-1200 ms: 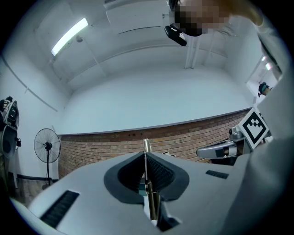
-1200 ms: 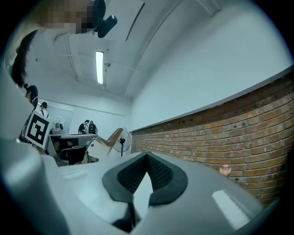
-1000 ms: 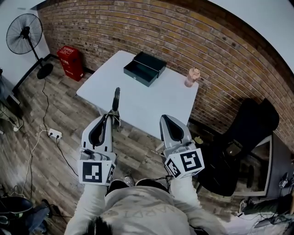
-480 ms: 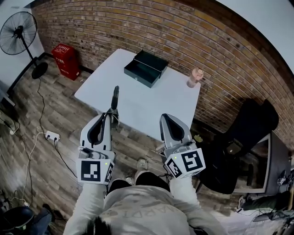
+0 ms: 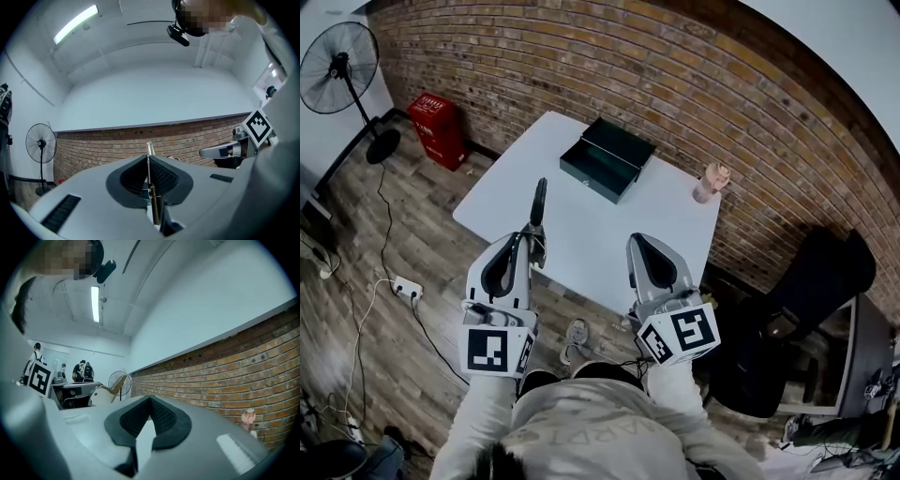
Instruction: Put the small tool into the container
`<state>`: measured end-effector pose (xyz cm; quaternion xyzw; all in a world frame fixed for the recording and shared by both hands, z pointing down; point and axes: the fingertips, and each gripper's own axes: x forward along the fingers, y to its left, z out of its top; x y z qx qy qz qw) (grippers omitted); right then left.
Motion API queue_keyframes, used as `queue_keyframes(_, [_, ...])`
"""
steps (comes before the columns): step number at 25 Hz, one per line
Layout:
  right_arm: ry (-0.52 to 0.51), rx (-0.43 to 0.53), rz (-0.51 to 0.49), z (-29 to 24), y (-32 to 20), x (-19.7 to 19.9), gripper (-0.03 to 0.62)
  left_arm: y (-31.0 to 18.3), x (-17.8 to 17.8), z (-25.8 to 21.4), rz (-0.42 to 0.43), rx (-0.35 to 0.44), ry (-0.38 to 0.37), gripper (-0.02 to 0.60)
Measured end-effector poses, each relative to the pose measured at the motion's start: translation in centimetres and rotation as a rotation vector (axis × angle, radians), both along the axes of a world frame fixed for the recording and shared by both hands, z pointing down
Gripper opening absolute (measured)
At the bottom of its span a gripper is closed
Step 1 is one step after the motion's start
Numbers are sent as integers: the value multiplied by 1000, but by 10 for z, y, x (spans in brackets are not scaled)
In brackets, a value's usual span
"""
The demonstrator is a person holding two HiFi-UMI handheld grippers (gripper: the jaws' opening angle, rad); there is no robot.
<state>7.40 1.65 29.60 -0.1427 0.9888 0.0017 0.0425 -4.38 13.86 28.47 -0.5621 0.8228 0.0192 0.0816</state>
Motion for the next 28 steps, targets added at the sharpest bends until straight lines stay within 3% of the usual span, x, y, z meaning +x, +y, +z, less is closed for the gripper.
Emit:
queue_keyframes(14, [-9, -4, -21, -6, -114, -85, 11, -115, -80, -7, -4, 7, -17, 11])
queue_keyframes(28, [-20, -72, 23, 14, -183, -97, 11, -192, -95, 4, 62, -47, -34, 11])
